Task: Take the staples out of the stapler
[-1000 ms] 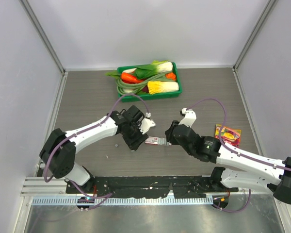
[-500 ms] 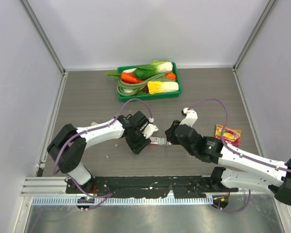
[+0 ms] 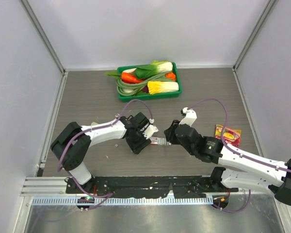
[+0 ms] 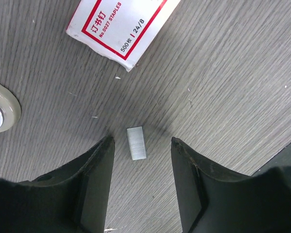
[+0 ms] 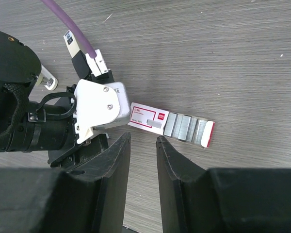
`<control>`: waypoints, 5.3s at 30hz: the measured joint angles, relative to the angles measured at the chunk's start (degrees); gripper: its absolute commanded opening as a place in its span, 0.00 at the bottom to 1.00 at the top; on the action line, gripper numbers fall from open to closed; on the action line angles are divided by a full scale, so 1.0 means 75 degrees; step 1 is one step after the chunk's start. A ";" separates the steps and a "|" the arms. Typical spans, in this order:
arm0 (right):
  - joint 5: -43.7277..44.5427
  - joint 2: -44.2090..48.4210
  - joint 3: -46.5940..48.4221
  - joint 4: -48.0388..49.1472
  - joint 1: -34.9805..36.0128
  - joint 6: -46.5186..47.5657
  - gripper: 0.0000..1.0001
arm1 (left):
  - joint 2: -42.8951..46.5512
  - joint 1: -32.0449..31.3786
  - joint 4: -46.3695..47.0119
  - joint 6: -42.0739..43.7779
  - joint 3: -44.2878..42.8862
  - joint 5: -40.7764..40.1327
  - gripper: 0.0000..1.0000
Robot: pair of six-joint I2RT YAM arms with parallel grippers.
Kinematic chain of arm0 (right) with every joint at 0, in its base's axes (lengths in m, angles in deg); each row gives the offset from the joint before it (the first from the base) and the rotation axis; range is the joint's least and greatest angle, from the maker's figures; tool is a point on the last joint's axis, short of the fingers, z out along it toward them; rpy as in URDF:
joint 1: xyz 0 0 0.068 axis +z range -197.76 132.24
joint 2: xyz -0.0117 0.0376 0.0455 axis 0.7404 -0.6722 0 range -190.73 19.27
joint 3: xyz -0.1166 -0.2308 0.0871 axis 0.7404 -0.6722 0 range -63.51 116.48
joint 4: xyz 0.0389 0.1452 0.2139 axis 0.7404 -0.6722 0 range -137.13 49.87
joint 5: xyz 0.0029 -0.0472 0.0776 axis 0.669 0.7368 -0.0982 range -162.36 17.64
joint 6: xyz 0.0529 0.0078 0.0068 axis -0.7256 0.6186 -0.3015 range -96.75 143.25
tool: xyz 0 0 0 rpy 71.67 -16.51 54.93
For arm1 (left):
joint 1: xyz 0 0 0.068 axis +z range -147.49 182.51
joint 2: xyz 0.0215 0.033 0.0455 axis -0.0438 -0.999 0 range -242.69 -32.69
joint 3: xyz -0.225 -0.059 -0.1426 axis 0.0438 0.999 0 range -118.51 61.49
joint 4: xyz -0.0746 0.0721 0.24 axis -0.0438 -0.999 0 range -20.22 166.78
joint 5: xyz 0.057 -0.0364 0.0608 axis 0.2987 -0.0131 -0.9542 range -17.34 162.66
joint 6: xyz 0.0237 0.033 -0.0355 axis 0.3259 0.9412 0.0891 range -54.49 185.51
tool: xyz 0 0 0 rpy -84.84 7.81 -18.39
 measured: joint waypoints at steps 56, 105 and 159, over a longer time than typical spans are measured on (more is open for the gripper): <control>-0.4153 -0.0131 -0.0184 0.5001 -0.0810 0.0309 0.60 | 0.1903 0.3692 0.6659 -0.9206 -0.0175 0.7574 0.09; -0.5718 -0.1122 0.0114 0.7175 -0.1664 -0.0871 0.27 | 0.1897 0.3681 1.1724 -1.3382 0.0536 0.8317 0.11; 0.0175 -0.4342 0.1183 -0.1571 -0.0289 -0.1300 0.11 | 0.2410 0.2608 -0.0970 -0.1381 -0.1428 0.1746 0.51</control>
